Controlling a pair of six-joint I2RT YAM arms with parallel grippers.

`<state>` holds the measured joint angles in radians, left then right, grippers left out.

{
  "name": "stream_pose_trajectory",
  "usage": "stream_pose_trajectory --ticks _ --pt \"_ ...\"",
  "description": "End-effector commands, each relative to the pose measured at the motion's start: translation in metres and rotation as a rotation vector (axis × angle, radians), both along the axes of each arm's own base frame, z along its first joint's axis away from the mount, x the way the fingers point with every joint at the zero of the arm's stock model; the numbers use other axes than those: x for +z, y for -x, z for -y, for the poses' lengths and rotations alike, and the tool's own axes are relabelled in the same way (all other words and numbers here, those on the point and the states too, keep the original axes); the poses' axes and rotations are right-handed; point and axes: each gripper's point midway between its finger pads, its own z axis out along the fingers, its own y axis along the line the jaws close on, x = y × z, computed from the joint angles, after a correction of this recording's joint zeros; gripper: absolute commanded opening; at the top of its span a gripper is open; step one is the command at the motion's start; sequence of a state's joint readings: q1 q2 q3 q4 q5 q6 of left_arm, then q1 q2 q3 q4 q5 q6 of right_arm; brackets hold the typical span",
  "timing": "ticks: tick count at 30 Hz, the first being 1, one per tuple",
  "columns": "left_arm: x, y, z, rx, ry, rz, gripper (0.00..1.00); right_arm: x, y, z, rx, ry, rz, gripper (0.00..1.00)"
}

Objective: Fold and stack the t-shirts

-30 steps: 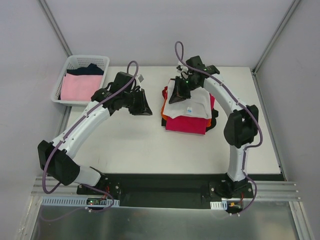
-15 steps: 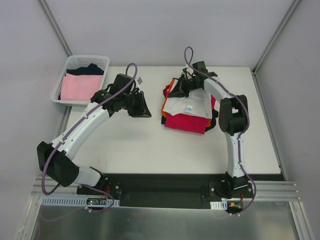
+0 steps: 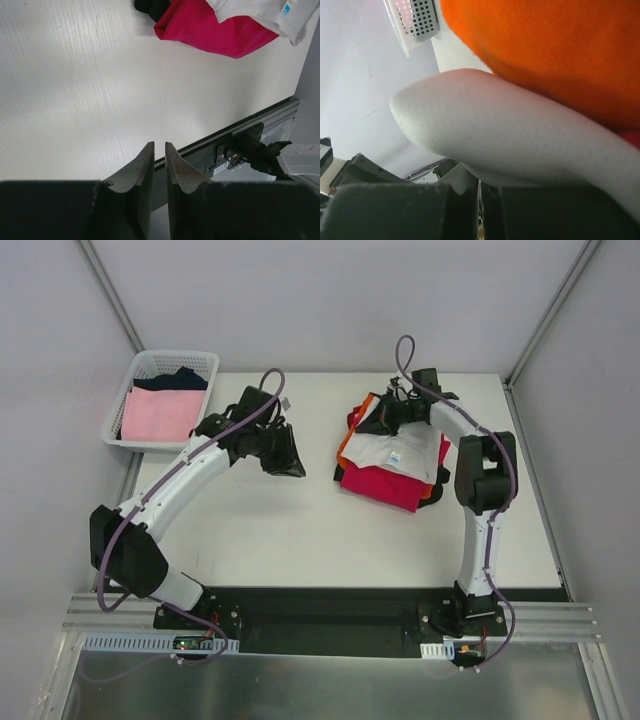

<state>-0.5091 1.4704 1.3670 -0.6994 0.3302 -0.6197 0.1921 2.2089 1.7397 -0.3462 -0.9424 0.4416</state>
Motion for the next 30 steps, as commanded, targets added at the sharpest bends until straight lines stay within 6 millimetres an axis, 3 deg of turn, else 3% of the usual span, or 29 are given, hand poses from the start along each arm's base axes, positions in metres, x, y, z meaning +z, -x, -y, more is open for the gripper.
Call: stream_pose_trajectory --ticks 1,10,18,30 --pt "0.015 -0.011 0.005 -0.016 0.012 0.03 0.14 -0.074 0.035 0.059 -0.093 0.21 -0.286 0.01" --pt "0.02 -0.025 0.018 -0.052 0.029 0.036 0.14 -0.065 0.073 0.103 -0.085 0.298 -0.367 0.01" --pt "0.019 -0.024 0.019 -0.076 0.032 0.039 0.15 -0.059 0.106 0.146 -0.088 0.42 -0.457 0.01" --pt "0.024 -0.029 0.023 -0.105 0.036 0.053 0.17 -0.058 0.18 0.196 0.073 0.645 -0.632 0.01"
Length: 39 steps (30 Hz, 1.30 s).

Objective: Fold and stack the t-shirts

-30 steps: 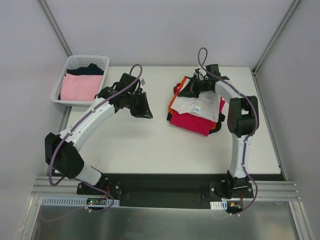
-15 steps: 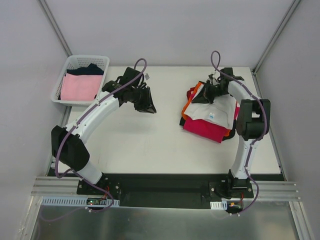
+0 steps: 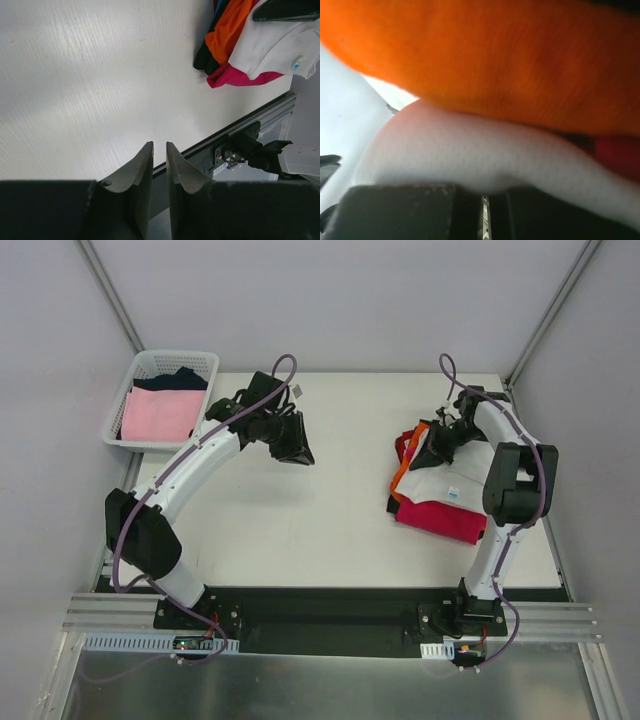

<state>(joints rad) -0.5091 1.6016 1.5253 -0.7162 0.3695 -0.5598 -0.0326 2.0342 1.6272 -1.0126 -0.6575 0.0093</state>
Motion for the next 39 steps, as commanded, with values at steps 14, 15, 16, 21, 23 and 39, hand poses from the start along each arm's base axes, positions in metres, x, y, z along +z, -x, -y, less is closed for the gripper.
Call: stream_pose_trajectory --ticks 14,15,16,21,23,39 --pt "0.012 -0.003 0.005 -0.043 0.023 0.022 0.17 -0.023 0.123 0.134 0.048 0.631 -0.52 0.01" --pt "0.012 -0.003 0.005 -0.044 0.023 0.02 0.17 -0.022 0.123 0.137 0.047 0.637 -0.522 0.01" --pt "0.013 -0.002 0.005 -0.046 0.025 0.022 0.18 -0.022 0.123 0.138 0.048 0.641 -0.521 0.01" --pt "0.013 -0.002 0.005 -0.05 0.024 0.025 0.18 -0.019 0.126 0.147 0.041 0.672 -0.528 0.01" --pt "0.012 -0.002 0.004 -0.052 0.022 0.027 0.18 -0.018 0.126 0.147 0.038 0.674 -0.524 0.01" --pt "0.008 -0.002 0.007 -0.061 0.026 0.01 0.18 -0.013 0.115 0.135 0.018 0.615 -0.453 0.19"
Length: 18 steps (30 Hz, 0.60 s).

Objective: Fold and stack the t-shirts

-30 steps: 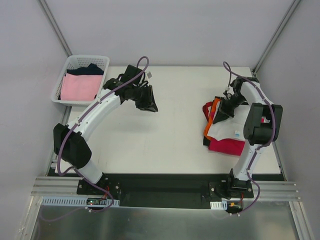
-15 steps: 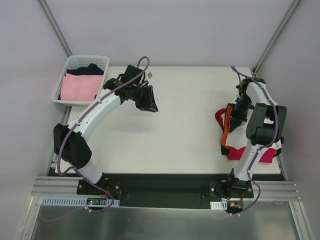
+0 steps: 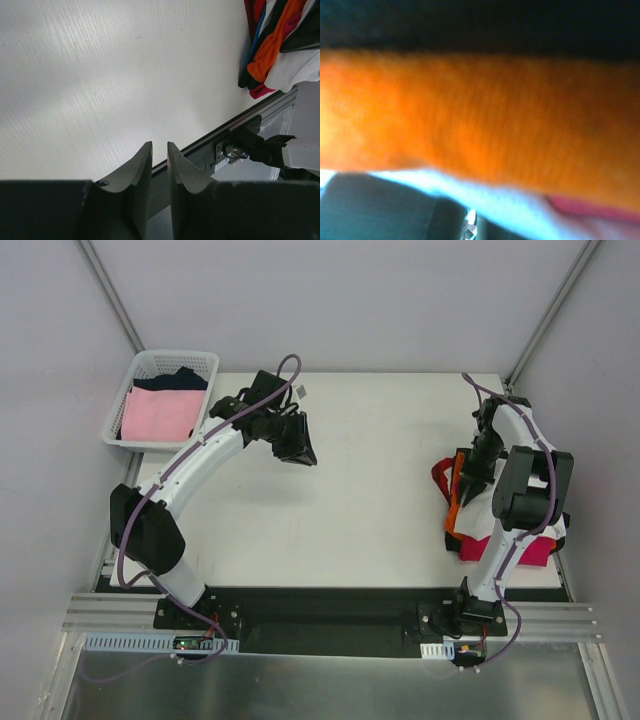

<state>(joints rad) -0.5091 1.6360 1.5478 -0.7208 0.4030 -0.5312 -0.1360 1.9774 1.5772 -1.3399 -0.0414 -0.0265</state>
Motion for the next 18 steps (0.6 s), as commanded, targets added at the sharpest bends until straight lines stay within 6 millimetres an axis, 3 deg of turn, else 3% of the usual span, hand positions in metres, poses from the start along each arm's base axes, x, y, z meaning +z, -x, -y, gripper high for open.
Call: stream_pose_trajectory --ticks 1,2,3,4,6,8,11,16,18 --pt "0.011 -0.001 0.002 -0.02 0.019 0.02 0.18 0.003 0.018 -0.002 -0.034 -0.04 -0.077 0.29" --pt "0.01 0.0 0.002 -0.021 0.018 0.016 0.18 0.01 0.013 -0.012 -0.045 -0.098 -0.039 0.4" --pt "0.011 0.0 0.002 -0.021 0.019 0.018 0.18 0.017 0.002 -0.026 -0.056 -0.18 0.031 0.62" --pt "0.01 0.0 0.002 -0.021 0.019 0.014 0.18 0.036 -0.014 -0.06 -0.102 -0.391 0.124 0.73" --pt "0.008 0.0 0.002 -0.021 0.017 0.008 0.18 0.079 -0.043 -0.086 -0.108 -0.569 0.364 0.96" --pt "0.007 0.0 0.003 -0.021 0.019 0.002 0.19 0.121 -0.062 -0.102 -0.131 -0.68 0.507 0.96" --pt "0.004 0.0 0.006 -0.026 0.025 -0.016 0.18 0.159 -0.075 -0.109 -0.108 -0.721 0.629 0.96" --pt "0.007 -0.001 0.008 -0.034 0.029 -0.007 0.18 0.185 -0.082 -0.129 -0.072 -0.868 0.697 0.96" --pt "0.012 0.001 0.007 -0.034 0.033 0.005 0.18 0.184 -0.086 -0.139 -0.077 -0.908 0.704 0.96"
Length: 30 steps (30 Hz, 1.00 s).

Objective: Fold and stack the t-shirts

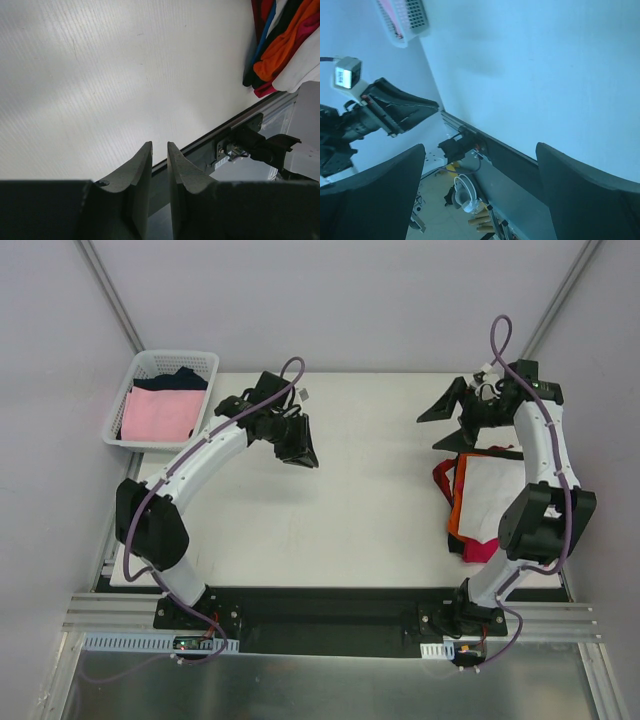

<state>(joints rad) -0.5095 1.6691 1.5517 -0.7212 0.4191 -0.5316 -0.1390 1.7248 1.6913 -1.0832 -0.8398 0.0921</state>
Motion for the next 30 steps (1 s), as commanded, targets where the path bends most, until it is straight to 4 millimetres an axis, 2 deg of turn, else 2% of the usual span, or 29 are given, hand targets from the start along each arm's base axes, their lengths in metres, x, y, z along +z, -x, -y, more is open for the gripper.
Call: stream_pose_trajectory --ticks 1,3,5,6,7,8,10,11,13,14,16,17,19,20,22,23,24,27,28,30 --pt "0.023 0.003 0.003 -0.024 0.038 0.04 0.19 0.03 -0.003 -0.031 0.045 -0.176 0.086 0.96" --pt "0.025 0.009 -0.001 -0.022 0.042 0.043 0.2 0.025 0.0 -0.043 0.071 -0.175 0.082 0.96" --pt "0.022 0.017 -0.006 -0.016 0.035 0.033 0.3 0.02 0.007 -0.057 0.098 -0.146 0.068 0.96" --pt "0.026 0.022 -0.008 -0.017 0.042 0.044 0.35 0.018 0.01 -0.061 0.105 -0.134 0.063 0.96" --pt "0.02 0.028 -0.012 -0.011 0.033 0.029 0.42 0.009 0.012 -0.063 0.105 -0.096 0.048 0.96" --pt "0.025 0.034 -0.017 -0.009 0.036 0.045 0.64 0.004 0.022 -0.073 0.134 -0.069 0.027 0.96" --pt "0.016 0.043 -0.025 0.006 0.016 0.03 0.95 -0.014 0.034 -0.084 0.186 0.063 0.008 0.96" --pt "0.022 0.049 -0.029 0.012 0.023 0.048 0.99 -0.026 0.047 -0.086 0.213 0.123 -0.052 0.96" --pt "0.014 0.061 -0.037 0.023 0.003 0.031 0.99 -0.047 0.058 -0.084 0.246 0.291 -0.09 0.96" --pt "0.019 0.066 -0.043 0.031 0.005 0.056 0.99 -0.053 0.077 -0.096 0.314 0.347 -0.114 0.96" --pt "0.016 0.076 -0.054 0.05 -0.018 0.06 0.99 -0.069 0.095 -0.107 0.385 0.473 -0.118 0.96" --pt "0.023 0.077 -0.062 0.076 -0.032 0.109 0.99 -0.074 0.102 -0.11 0.395 0.507 -0.128 0.96" --pt "0.021 0.083 -0.076 0.109 -0.074 0.125 0.99 -0.079 0.112 -0.122 0.428 0.545 -0.119 0.96" --pt "0.022 0.085 -0.082 0.128 -0.092 0.139 0.99 -0.081 0.122 -0.135 0.465 0.55 -0.114 0.96" --pt "0.024 0.089 -0.099 0.172 -0.138 0.172 0.99 -0.083 0.126 -0.15 0.48 0.56 -0.118 0.96" --pt "0.025 0.091 -0.103 0.18 -0.15 0.18 0.99 -0.083 0.134 -0.161 0.516 0.568 -0.109 0.96" --pt "0.028 0.091 -0.109 0.199 -0.165 0.2 0.99 -0.077 0.133 -0.171 0.515 0.56 -0.091 0.96" --pt "0.03 0.097 -0.116 0.212 -0.178 0.213 0.99 -0.078 0.139 -0.194 0.562 0.569 -0.092 0.96" --pt "0.031 0.098 -0.117 0.214 -0.176 0.217 0.99 -0.066 0.139 -0.207 0.58 0.554 -0.05 0.96" --pt "0.038 0.1 -0.12 0.223 -0.164 0.243 0.99 -0.068 0.141 -0.216 0.613 0.573 -0.061 0.96"
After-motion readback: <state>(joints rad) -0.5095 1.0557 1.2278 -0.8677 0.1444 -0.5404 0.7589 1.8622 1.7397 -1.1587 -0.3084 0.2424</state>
